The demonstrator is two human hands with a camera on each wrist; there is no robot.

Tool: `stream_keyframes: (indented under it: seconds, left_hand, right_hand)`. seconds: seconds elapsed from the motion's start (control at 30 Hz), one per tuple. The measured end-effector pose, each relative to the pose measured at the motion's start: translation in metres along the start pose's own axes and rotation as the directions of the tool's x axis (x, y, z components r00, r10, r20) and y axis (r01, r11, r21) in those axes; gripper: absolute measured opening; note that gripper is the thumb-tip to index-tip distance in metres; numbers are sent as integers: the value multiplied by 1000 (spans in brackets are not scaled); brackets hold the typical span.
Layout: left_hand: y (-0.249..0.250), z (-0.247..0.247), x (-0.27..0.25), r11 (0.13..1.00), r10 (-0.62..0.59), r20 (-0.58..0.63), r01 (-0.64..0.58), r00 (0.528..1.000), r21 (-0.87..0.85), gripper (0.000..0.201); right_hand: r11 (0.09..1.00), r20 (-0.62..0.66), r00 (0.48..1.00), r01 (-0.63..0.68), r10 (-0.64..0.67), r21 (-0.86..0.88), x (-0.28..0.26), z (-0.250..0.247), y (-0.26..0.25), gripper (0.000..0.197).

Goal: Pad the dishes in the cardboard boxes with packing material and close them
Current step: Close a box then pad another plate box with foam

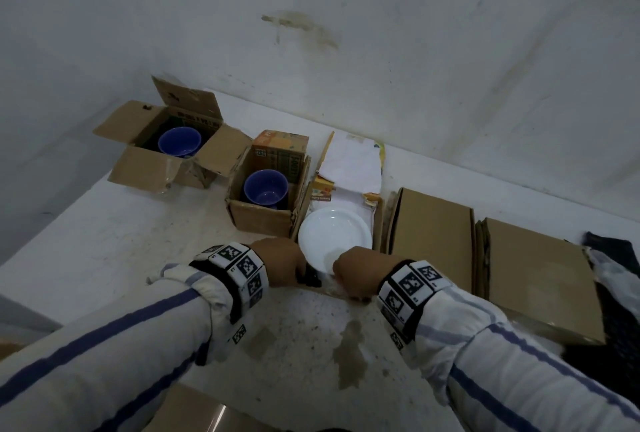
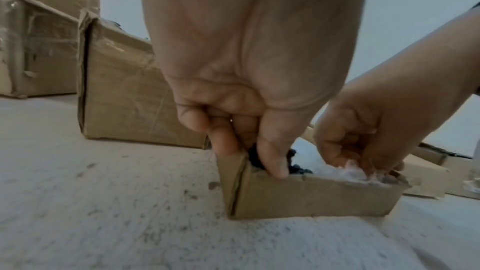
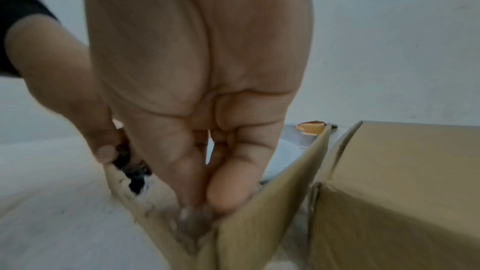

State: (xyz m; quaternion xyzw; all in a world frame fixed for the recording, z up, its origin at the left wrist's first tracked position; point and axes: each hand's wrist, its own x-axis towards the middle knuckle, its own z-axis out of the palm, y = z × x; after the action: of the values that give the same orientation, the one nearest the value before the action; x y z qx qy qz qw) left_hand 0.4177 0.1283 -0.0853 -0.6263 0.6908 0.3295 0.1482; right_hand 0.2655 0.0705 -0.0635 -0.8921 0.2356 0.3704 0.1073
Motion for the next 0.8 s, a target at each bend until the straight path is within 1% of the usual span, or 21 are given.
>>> stream_keyframes:
  seconds: [0.1,0.17,0.23,0.3,0.33,0.37,0.43,0.47,0.53,0.6,0.67,0.73,0.8]
  left_hand:
    - [1,4,-1,999,10,-44,-8,999,51,29]
    - [4,8,-3,997,-20,-111,28,994,76,24]
    - [9,10,-4,994,-22,-170,40,985,104,22]
    - [16,6,-7,994,-18,-190,39,982,103,25]
    - [22,1,-9,997,-29,-199,44,980,70,27]
    - [28,-6,-11,999,-42,-214,48,976,23,28]
    - [45,-20,-10,996,-61,-255,41,965,-80,26]
    - [57,-27,-6,993,-58,-282,26,958,-117,24]
    - [86,-39,7,986,-24,-338,-33,941,-161,20]
    - [123,-47,26,972,25,-394,-115,919,-205,20]
    - [163,-49,47,941,62,-423,-194,904,-276,23]
    - [205,-48,66,917,97,-414,-243,905,-316,24]
    - [246,-44,83,893,132,-404,-285,905,-347,25]
  right_hand:
    - [999,-60,998,8,-6,34,2,7,0,25]
    - [999,-71,997,9,-6,36,0,7,0,25]
    - [996,-88,996,5,3,89,-6,6,3,27]
    - [968,-144,989,-4,41,252,-13,7,14,30]
    - [933,-189,979,-7,80,360,-19,8,22,29]
    - [878,-234,962,-10,138,478,-26,9,31,26]
    - [727,-314,908,15,278,686,-43,14,50,20]
    - [670,-342,878,35,333,742,-52,17,59,18]
    - [598,-346,834,24,430,801,-72,25,79,15]
    - [546,-333,784,-10,524,837,-94,37,101,18]
    - [509,-331,714,-43,617,859,-115,55,125,20]
    - [490,-314,648,-105,694,866,-137,76,150,19]
    - [495,-320,570,-179,757,850,-160,96,173,19]
